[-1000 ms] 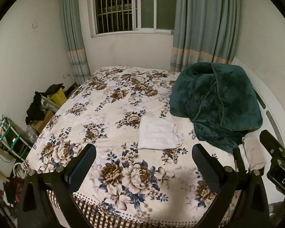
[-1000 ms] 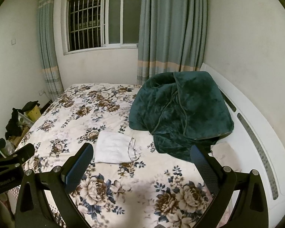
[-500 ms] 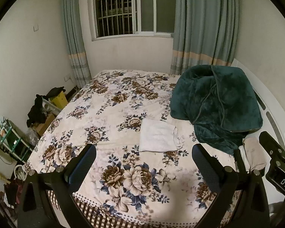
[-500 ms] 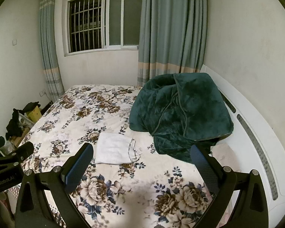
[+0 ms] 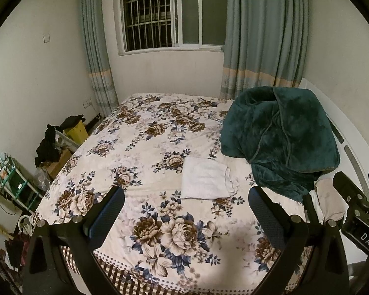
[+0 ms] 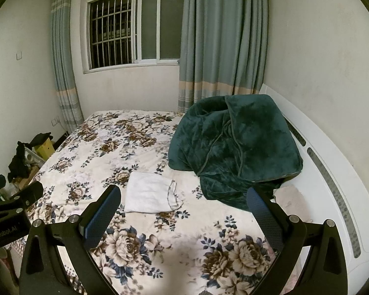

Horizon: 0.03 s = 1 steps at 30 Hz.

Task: Fold small clothes

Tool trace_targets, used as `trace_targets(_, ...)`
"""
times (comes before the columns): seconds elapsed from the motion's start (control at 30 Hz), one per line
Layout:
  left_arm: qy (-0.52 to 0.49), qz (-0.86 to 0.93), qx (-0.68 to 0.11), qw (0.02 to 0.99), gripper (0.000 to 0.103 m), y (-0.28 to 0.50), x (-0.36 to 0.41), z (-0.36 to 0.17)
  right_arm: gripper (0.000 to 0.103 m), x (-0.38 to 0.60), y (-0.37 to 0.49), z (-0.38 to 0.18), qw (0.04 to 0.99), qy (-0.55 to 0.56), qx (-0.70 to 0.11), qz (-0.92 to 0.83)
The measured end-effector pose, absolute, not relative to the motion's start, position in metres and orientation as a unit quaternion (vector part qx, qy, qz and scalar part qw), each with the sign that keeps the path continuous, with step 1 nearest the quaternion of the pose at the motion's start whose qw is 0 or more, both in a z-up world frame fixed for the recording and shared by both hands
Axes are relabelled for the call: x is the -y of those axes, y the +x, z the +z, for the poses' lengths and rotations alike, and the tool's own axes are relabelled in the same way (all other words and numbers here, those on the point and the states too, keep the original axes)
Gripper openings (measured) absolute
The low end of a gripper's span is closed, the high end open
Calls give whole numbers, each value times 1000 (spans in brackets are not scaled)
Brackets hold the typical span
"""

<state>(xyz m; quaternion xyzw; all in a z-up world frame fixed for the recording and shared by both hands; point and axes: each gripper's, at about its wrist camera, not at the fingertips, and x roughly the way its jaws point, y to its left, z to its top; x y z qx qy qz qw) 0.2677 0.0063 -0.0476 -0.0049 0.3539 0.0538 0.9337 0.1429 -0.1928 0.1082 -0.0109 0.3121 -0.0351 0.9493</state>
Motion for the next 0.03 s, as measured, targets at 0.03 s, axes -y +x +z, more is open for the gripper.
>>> trace_targets(0.03,-5,53,-354,934,103,269,-7,-47,103,194,142,108,949,-10,-312,-35)
